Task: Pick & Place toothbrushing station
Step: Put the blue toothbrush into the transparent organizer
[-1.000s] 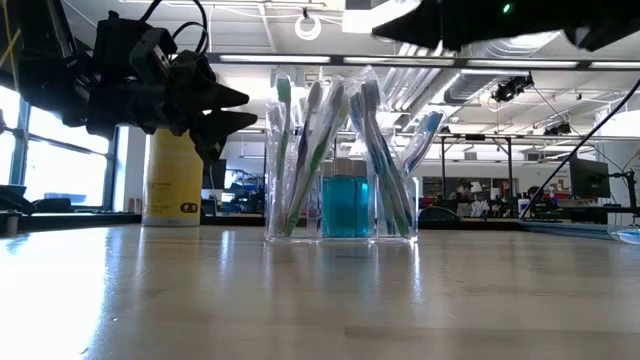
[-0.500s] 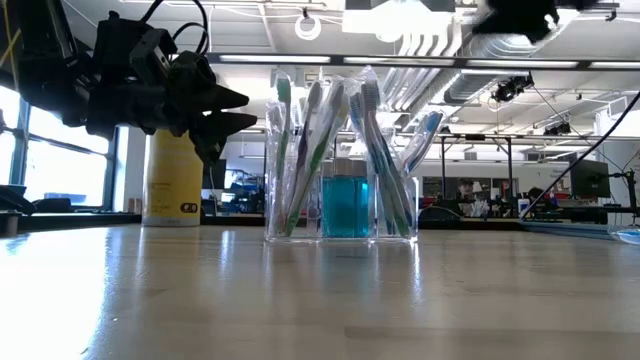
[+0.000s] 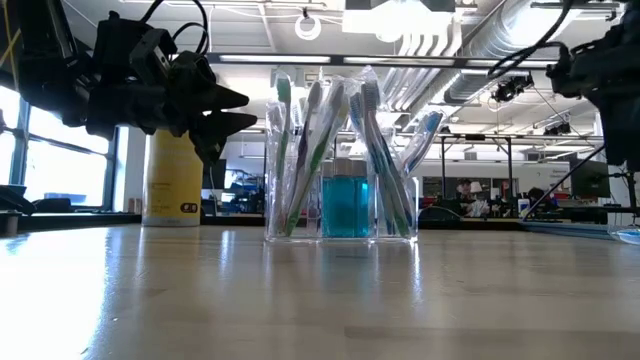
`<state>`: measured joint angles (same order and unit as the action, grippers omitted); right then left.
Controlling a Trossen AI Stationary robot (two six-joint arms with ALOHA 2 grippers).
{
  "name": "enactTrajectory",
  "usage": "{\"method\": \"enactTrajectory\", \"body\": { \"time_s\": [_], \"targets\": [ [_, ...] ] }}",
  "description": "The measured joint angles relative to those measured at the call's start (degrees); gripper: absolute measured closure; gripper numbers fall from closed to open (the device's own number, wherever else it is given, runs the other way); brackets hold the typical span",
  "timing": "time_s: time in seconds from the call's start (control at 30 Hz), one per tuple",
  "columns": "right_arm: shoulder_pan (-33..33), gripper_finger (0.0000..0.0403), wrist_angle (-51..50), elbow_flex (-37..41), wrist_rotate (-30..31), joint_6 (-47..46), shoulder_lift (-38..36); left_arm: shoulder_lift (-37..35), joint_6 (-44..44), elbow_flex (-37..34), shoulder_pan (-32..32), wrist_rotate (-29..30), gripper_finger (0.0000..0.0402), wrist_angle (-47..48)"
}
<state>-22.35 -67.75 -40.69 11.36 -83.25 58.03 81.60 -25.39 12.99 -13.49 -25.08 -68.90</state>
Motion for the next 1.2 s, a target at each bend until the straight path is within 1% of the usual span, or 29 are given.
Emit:
{"method": "enactTrajectory", "body": {
  "time_s": [0.13, 0.27, 0.53, 0.67, 0.77, 0.97, 1.2],
  "targets": [
    [4.12, 0.0167, -1.21, 0.00, -0.47, -1.20, 1.23, 0.00, 0.00, 0.00, 0.01, 0.00, 0.0256, 0.01],
    [9.44, 0.0167, -3.03, 0.00, -2.50, -0.83, 4.31, 0.00, 0.00, 0.00, 0.01, 0.00, 0.0256, 0.22],
    [18.19, 0.0167, -3.34, 0.02, -8.14, 6.26, 14.99, 0.00, 0.01, 0.00, 0.01, 0.01, 0.0256, 2.16],
    [20.96, 0.0167, -3.80, 0.02, -10.31, 9.25, 20.32, 0.00, 0.00, 0.00, 0.01, 0.00, 0.0256, 3.56],
    [22.38, 0.0167, -3.65, 0.02, -10.36, 11.12, 23.11, 0.00, 0.02, 0.00, 0.01, 0.00, 0.0256, 4.47],
    [25.84, 0.0167, -2.89, 0.02, -10.43, 15.95, 25.67, 0.00, 0.12, -0.02, 0.01, 0.00, 0.0256, 5.82],
    [30.62, 0.0167, -1.44, 1.12, -10.09, 17.59, 25.69, 0.00, 0.98, -0.02, 0.01, 0.00, 0.0256, 6.59]
  ]
}}
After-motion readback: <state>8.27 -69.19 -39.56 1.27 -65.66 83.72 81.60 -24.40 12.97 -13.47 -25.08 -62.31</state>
